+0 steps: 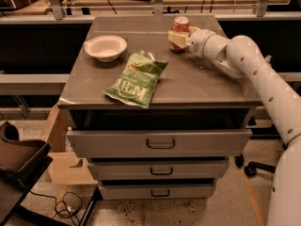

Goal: Pick coke can

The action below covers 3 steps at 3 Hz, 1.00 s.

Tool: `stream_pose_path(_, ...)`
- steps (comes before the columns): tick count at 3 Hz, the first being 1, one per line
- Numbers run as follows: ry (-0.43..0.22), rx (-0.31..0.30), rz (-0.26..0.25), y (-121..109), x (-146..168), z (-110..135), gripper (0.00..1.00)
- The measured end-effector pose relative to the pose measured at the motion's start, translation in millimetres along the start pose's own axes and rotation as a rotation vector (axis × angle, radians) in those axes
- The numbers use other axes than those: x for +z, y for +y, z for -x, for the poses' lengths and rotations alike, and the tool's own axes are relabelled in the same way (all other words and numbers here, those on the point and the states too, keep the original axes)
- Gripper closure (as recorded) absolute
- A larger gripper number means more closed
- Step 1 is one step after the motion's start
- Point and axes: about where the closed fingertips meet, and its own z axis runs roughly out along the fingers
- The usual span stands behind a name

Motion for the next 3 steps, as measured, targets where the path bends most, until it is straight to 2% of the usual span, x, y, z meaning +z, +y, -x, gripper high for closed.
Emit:
stream_pose_path(1,0.000,0.000,0.000,0,0,0,1.00)
stream_pose_path(2,0.032,-0.016,0.003,1,2,10,1.00)
stream_pose_path(3,0.049,-0.037,0.001,-4,-8,36,1.00)
